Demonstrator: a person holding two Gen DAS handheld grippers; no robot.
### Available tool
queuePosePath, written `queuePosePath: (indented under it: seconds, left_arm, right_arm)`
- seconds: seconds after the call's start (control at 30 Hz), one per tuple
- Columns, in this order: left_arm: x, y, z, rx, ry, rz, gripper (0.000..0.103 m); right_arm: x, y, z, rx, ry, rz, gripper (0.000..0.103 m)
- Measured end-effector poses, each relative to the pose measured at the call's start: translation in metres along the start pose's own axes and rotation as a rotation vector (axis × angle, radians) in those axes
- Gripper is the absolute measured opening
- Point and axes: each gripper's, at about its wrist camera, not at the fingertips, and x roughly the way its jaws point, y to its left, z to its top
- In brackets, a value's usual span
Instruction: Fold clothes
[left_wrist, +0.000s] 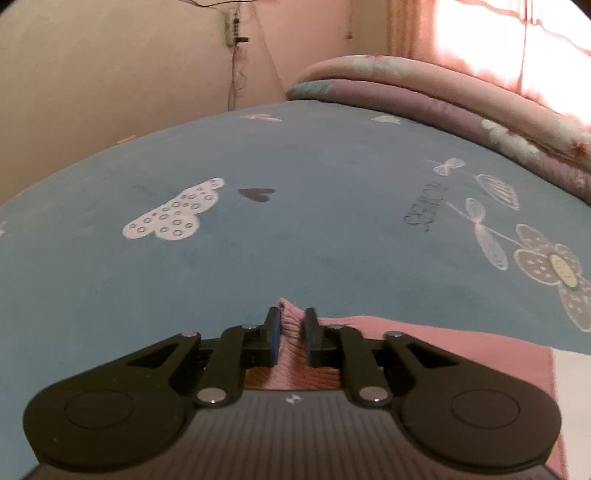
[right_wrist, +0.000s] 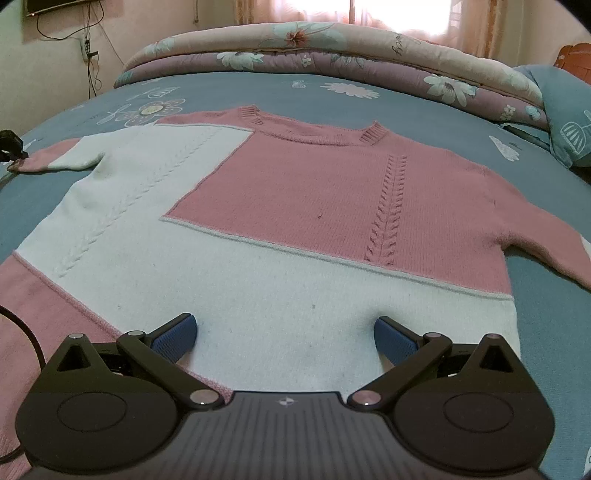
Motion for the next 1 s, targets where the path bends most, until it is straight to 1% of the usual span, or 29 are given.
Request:
queuePosePath:
  seconds: [0.03,0.07,0.13,0.17,0.23,0.27,0.3,0.33,0.37,0.4,0.43,0.47,0.5,0.57,0.6,0.67,0.73,0.77,0.8,0.87,0.93,1.0]
  left_arm:
    - [-0.002,0.002,0.001,-0.019,0.002,0.015,0.029]
    - [-0.004,0.004,0.002,-0.041,0.003,0.032,0.036]
    - [-0.014,0.008,0.002,-0.102,-0.02,0.057,0.038]
    - [-0.023,0.009,0.001,-0.118,-0.035,0.019,0.038]
    - [-0.032,-0.001,0.002,-0.119,-0.004,-0.15,0.046]
    - [-0.033,-0.01,0.002,-0.125,0.05,-0.262,0.054]
    - [-0.033,-0.021,0.002,-0.131,0.113,-0.368,0.056]
    - [-0.034,-0.037,0.001,-0.132,0.184,-0.483,0.056]
    - [-0.034,-0.054,0.0,-0.112,0.236,-0.567,0.059]
    - [-0.035,-0.07,-0.001,-0.085,0.282,-0.641,0.067]
    - [-0.038,-0.087,-0.003,-0.033,0.309,-0.663,0.069]
    - [-0.04,-0.105,-0.005,0.028,0.331,-0.669,0.07]
    - [-0.041,-0.114,-0.006,0.065,0.332,-0.645,0.07]
    - [-0.041,-0.128,-0.007,0.124,0.32,-0.578,0.07]
    - [-0.039,-0.128,-0.007,0.122,0.323,-0.565,0.07]
    - [-0.03,-0.111,-0.006,0.054,0.345,-0.563,0.071]
    - [-0.02,-0.084,-0.003,-0.016,0.346,-0.536,0.071]
    - [-0.013,-0.067,0.0,-0.064,0.34,-0.533,0.071]
    - [-0.008,-0.047,0.002,-0.137,0.332,-0.545,0.071]
    - [-0.001,-0.014,0.006,-0.265,0.305,-0.54,0.071]
    - [0.007,0.015,0.008,-0.345,0.291,-0.522,0.071]
    - [0.01,0.034,0.01,-0.394,0.27,-0.502,0.071]
  right_arm:
    - [0.0,0.0,0.0,0.001,0.001,0.0,0.103]
    - [0.0,0.0,0.0,0.001,0.003,0.001,0.103]
    - [-0.001,0.0,0.0,0.001,0.003,0.002,0.103]
    - [-0.001,0.0,0.0,0.0,0.003,0.001,0.103]
    - [-0.001,0.0,0.0,0.0,0.002,0.001,0.103]
    - [-0.001,0.0,0.0,0.001,0.002,0.001,0.103]
    - [-0.001,0.0,0.0,0.001,0.001,0.0,0.103]
    - [-0.001,0.0,0.0,0.0,0.001,0.0,0.103]
    - [0.0,0.0,0.0,0.0,0.001,-0.001,0.103]
    - [0.0,0.0,0.0,0.0,0.002,-0.001,0.103]
    - [0.0,0.0,0.0,0.0,0.002,-0.001,0.103]
    - [0.0,0.0,0.0,0.0,0.003,0.0,0.103]
    - [0.0,0.0,0.0,0.0,0.004,0.001,0.103]
    - [-0.001,0.0,0.001,-0.002,0.006,0.003,0.103]
    - [-0.001,0.0,0.001,-0.003,0.006,0.004,0.103]
    - [-0.001,0.0,0.001,-0.005,0.008,0.007,0.103]
    - [-0.001,-0.001,0.001,-0.005,0.011,0.008,0.103]
    - [-0.001,-0.001,0.001,-0.005,0.011,0.009,0.103]
    - [-0.001,0.0,0.001,-0.005,0.01,0.008,0.103]
    - [-0.001,0.0,0.0,-0.005,0.008,0.006,0.103]
    - [-0.001,0.001,0.0,-0.003,0.007,0.003,0.103]
    - [-0.001,0.002,0.0,-0.001,0.005,0.001,0.103]
